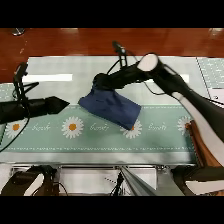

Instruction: Fold the shirts.

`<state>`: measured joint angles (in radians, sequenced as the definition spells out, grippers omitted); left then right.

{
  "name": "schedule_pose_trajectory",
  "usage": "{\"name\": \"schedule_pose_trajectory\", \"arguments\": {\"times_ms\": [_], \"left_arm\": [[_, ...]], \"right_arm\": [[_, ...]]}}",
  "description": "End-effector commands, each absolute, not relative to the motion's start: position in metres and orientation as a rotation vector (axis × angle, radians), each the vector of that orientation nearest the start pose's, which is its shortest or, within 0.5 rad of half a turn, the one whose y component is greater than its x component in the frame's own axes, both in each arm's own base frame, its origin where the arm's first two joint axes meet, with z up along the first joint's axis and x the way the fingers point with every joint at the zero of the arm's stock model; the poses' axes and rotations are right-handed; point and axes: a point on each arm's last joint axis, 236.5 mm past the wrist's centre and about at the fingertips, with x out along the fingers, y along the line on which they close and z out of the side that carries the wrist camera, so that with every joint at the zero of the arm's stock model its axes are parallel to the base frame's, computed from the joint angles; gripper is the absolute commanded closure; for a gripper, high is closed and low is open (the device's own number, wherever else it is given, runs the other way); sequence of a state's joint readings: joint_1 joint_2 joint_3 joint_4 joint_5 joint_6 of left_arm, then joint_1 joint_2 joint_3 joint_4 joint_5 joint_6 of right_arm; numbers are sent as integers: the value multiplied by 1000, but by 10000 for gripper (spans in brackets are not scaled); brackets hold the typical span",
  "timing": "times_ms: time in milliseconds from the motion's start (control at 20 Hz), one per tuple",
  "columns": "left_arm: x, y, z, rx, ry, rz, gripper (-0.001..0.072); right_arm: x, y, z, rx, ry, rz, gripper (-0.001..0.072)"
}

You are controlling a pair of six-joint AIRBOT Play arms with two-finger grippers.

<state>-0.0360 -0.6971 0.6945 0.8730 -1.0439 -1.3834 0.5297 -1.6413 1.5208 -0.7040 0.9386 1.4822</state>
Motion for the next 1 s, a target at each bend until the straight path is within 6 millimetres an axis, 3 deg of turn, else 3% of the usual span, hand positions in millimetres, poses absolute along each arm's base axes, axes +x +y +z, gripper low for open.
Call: {"name": "schedule_pose_trajectory", "arguments": {"times_ms": [0, 50, 100, 150, 250, 350, 450, 650, 750, 800, 900, 950], "left_arm": [[264, -139, 60, -456, 996, -468, 683], [266, -138, 60, -458, 989, -464, 682], [269, -137, 61, -459, 977, -458, 683], [272, -136, 62, -460, 964, -451, 683], [276, -135, 64, -463, 947, -443, 682], [276, -134, 64, -463, 944, -442, 682], [276, -134, 64, -462, 945, -442, 682], [276, -134, 64, -462, 945, -442, 682], [276, -134, 64, -461, 944, -442, 682], [276, -134, 64, -461, 944, -442, 682], [276, -134, 64, -461, 944, -442, 682], [276, -134, 64, -461, 944, -442, 682]], "right_arm": [[396, 423, 33, 548, 1230, 866, 687], [398, 426, 27, 560, 1242, 864, 652], [400, 428, 22, 575, 1249, 858, 322], [400, 429, 21, 585, 1252, 864, 83], [402, 413, 34, 584, 1273, 882, 80], [400, 374, 61, 568, 1304, 906, 81], [394, 306, 91, 438, 1308, 862, 81], [375, 144, 123, 159, 1180, 397, 81], [347, 96, 113, 220, 1091, 212, 81], [328, 82, 93, 301, 1058, 135, 81], [293, 75, 37, 520, 1020, 13, 83], [281, 80, 9, 666, 1012, -26, 85]]}}
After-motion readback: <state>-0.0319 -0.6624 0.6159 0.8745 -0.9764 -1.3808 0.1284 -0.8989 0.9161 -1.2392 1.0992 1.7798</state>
